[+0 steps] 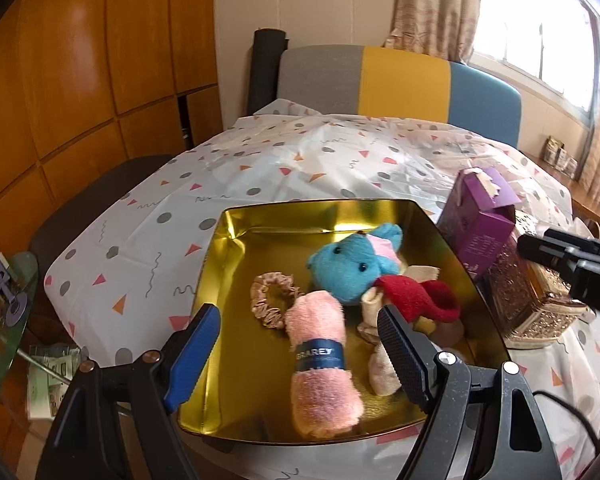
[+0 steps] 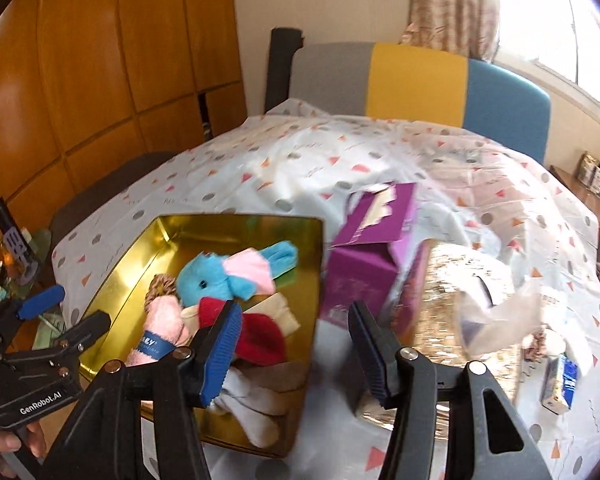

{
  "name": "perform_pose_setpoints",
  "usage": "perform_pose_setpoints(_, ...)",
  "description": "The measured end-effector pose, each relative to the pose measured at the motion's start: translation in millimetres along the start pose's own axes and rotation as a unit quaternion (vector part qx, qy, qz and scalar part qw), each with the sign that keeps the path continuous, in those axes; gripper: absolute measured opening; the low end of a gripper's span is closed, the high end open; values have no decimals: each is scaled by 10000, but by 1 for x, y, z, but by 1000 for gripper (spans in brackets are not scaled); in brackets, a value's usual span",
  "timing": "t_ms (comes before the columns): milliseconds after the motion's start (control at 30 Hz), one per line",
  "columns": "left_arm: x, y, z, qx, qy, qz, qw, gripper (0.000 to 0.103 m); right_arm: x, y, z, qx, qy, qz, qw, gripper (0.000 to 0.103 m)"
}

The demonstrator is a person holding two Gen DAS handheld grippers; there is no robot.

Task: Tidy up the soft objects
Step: 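Move both grippers back toward the remaining items on the bed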

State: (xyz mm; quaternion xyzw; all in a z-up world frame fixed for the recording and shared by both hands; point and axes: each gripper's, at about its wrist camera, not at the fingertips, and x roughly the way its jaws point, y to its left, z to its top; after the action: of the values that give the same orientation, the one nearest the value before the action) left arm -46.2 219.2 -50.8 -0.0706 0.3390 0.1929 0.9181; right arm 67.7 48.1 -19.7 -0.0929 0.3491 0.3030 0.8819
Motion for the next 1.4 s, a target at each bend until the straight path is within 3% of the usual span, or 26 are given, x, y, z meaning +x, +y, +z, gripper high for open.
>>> perform_pose_setpoints(500,-7,-41,4,563,-58,-265,9980,82,-47,-94,-6,772,-391,-711,9937,56)
perform_pose_setpoints(800,-14,-70,10,892,-141,-505,9946,82,-75,-171,-23,1214,-429,-1464,9808,56)
perform_pose_setpoints(967,-20,-90,13,1101,-201,-645,9916,82,-87,-225,-43,1585,-362,-1971,9668,56)
perform_pose_setpoints(1200,-27,-117,16,1432,-276,-818,9859,82,-80,-301,-91,2376,-20,-2639,9348,56)
perform_pose_setpoints(1333,-31,-133,19,1585,-308,-924,9826,82,-77,-331,-117,3135,238,-2640,9118,56)
perform_pose_setpoints(1400,-33,-140,20,1670,-331,-982,9805,82,-85,-335,-120,3357,98,-2546,9069,56)
